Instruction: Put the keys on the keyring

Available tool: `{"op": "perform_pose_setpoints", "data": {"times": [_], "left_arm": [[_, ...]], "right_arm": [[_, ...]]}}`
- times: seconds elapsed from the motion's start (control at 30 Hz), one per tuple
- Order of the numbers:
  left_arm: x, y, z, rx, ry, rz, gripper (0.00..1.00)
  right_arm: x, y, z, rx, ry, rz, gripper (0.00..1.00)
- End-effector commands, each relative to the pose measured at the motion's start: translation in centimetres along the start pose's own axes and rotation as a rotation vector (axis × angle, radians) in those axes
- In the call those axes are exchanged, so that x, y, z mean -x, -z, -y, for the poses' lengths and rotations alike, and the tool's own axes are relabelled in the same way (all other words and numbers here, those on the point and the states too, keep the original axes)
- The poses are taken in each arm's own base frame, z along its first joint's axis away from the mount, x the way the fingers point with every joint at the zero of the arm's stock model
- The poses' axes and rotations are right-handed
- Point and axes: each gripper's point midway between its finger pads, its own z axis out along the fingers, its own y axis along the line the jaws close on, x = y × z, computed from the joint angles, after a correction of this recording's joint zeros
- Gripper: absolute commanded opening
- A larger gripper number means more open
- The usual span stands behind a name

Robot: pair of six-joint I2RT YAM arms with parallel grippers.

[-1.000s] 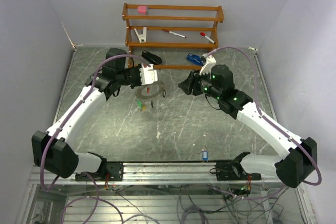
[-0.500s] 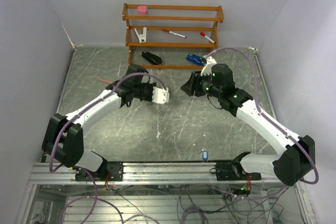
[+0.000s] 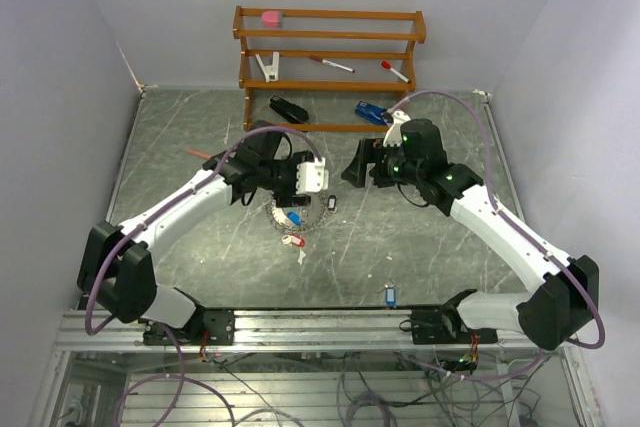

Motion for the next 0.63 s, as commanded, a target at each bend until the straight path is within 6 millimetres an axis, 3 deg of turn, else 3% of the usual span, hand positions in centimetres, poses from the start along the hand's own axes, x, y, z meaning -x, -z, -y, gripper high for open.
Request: {"op": "perform_pose_setpoints", "data": {"times": [0.0, 0.17, 0.3, 0.37, 0.4, 0.43, 0.6], "left_arm": [[4.6, 3.3, -2.9, 0.102, 0.152, 0.089, 0.78], [3.2, 9.9, -11.1, 0.463, 0.453, 0.152, 0.79], [0.9, 15.7, -14.8, 0.745, 0.583, 0.093, 0.8], [-0.3, 18.0, -15.5, 0.864, 0.621, 0.051, 0.81], [-0.7, 18.9, -15.6, 0.907, 0.636, 0.04, 0.86], [-1.5, 19.4, -15.5, 0.933, 0.654, 0.026, 0.96], [-3.1, 19.5, -14.1, 0.949, 0.71, 0.008, 0.99]], "right_arm": [[0.6, 0.1, 1.4, -0.078, -0.037, 0.019, 0.84], [2.8, 1.6, 4.2, -0.273, -0.088, 0.133, 0.96], [4.1, 3.4, 6.5, -0.413, -0.112, 0.235, 1.0], [4.3, 3.9, 7.1, -0.449, -0.108, 0.253, 1.0], [4.3, 4.1, 7.3, -0.46, -0.099, 0.256, 1.0], [4.2, 4.1, 7.5, -0.468, -0.084, 0.255, 1.0], [3.8, 4.2, 8.2, -0.499, -0.078, 0.252, 1.0]]}}
